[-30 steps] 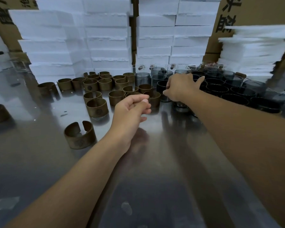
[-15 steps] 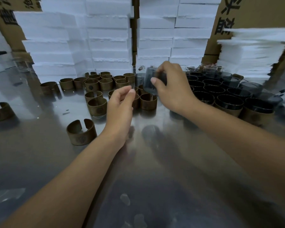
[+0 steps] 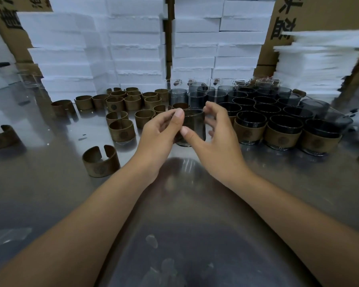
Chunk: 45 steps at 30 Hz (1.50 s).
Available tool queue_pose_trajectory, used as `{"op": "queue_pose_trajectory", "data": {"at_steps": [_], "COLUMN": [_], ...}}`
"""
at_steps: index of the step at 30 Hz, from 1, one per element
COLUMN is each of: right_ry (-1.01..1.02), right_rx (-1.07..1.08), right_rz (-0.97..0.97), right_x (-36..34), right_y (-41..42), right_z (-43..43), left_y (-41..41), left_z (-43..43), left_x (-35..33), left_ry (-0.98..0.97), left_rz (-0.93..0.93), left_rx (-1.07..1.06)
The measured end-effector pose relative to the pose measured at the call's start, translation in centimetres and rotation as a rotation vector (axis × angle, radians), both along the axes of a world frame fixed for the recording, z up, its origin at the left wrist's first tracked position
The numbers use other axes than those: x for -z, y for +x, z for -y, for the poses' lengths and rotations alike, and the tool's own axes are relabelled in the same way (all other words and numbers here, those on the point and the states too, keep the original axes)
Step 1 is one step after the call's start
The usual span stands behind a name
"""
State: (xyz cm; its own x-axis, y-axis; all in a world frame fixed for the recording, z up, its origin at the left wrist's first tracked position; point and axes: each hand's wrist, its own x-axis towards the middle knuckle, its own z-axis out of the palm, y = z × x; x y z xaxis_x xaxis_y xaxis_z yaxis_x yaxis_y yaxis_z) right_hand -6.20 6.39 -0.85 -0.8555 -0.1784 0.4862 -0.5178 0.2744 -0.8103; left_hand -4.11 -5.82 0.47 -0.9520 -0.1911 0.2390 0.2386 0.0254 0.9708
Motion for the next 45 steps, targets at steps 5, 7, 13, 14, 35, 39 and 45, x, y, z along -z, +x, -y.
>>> {"op": "queue_pose_trajectory", "data": {"at_steps": [5, 7, 13, 14, 35, 39, 45], "right_ry": [-0.057, -0.071, -0.049, -0.053, -0.085, -0.091, -0.09], "right_rx": [-0.119, -0.119, -0.117, -0.114, 0.037, 0.028, 0.016], "right_rz": [0.12, 0.13, 0.135, 0.127, 0.075, 0.077, 0.067], "right_x": [0.5, 0.6, 0.4, 0.4, 0.7, 0.6, 0.6], "right_y": [0.1, 0.0, -0.1, -0.1, -0.7, -0.6, -0.5], "right_z": [0.4, 0.4, 0.4, 0.4, 0.3, 0.2, 0.2], "left_y": [0.4, 0.4, 0.4, 0.4, 1.0, 0.7, 0.5], "left_z": [-0.1, -0.1, -0.2, -0.2, -0.9, -0.8, -0.6], "left_x": [0.0, 0.0, 0.0, 0.0, -0.3, -0.2, -0.1], "left_ry": [0.021, 0.01, -0.052, -0.065, -0.352, -0.355, -0.346], "left_rz": [-0.036, -0.035, -0.033, -0.039, -0.313, -0.274, -0.25], "left_rx": [0.004, 0.016, 0.012, 0.007, -0.172, -0.153, -0.113]}}
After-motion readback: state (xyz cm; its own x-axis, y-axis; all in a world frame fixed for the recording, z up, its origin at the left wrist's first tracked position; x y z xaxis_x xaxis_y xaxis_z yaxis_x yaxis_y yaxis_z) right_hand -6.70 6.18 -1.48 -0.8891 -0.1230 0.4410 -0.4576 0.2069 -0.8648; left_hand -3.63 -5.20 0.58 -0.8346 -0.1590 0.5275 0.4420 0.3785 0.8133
